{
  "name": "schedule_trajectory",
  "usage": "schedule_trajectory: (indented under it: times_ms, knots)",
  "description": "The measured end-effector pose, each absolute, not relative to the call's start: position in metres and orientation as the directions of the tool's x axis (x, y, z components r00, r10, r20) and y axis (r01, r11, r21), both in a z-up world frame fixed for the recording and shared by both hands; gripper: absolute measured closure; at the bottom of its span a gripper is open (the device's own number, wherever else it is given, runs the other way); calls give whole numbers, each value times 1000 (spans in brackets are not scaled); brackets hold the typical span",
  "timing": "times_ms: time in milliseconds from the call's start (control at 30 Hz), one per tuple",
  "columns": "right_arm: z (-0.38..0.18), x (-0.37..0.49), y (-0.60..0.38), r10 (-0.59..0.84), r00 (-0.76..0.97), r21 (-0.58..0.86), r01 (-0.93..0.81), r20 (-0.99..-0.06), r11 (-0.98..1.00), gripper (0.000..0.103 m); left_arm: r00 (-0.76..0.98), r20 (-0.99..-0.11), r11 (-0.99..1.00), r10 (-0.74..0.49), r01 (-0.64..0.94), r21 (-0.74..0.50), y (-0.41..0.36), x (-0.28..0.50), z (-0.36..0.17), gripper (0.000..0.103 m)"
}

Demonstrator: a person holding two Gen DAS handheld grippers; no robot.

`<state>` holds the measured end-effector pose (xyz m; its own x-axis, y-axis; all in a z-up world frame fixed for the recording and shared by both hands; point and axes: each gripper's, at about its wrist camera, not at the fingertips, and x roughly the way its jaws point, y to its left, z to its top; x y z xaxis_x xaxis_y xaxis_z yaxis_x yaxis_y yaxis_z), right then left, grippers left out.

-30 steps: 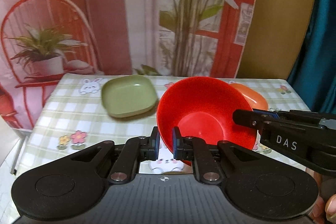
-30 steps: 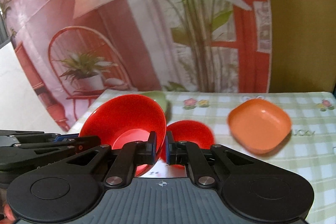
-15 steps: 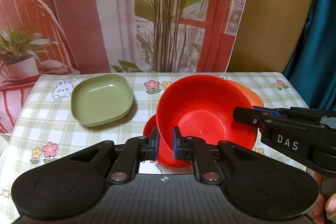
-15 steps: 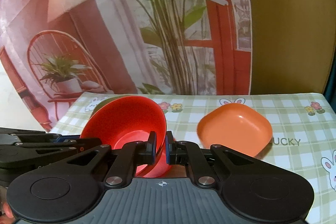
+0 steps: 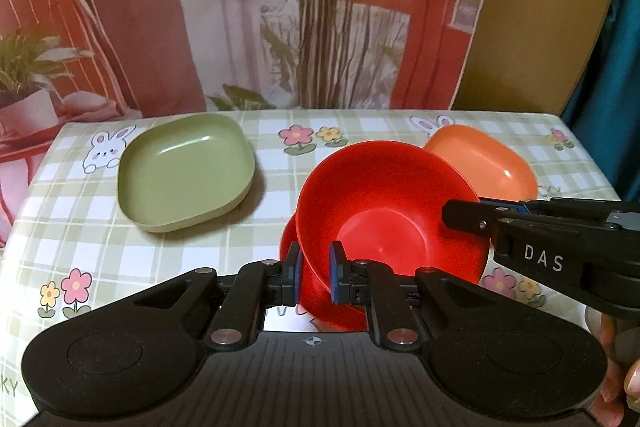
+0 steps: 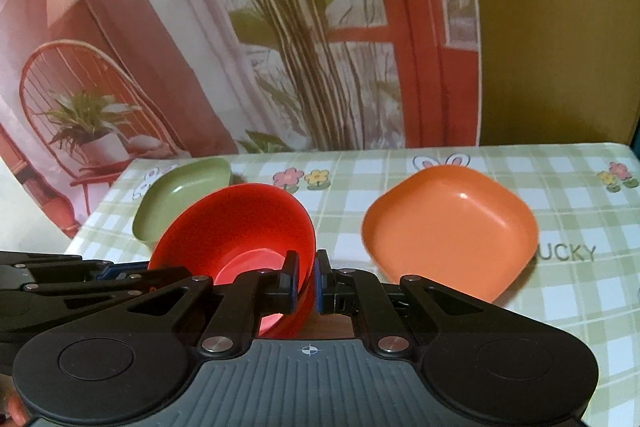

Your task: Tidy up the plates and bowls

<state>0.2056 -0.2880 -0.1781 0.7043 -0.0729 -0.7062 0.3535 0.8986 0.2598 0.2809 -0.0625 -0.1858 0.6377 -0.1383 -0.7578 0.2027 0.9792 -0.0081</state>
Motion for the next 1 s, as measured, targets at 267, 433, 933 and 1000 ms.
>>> schedule_trajectory:
  times_ms: [267,433,933,1000]
  knots:
    - [-190,220,-281,-58,684,256,348,-727,902,96,646,-756,979,-103,201,38,-63,285,-191,88]
    - [-193,224,-280,-60,676,246,347,-734,905,96,645,-758,979,-93,199,49,-65,287,-193,88]
    - [-197,232,-273,-67,674,214,326,-736,921,96,650,-758,982,-55,172,76,-64,289,-196,88]
    - [-197,232,-273,-71,672,209,327,-738,922,96,648,-759,982,-55,174,77,-64,288,-196,87]
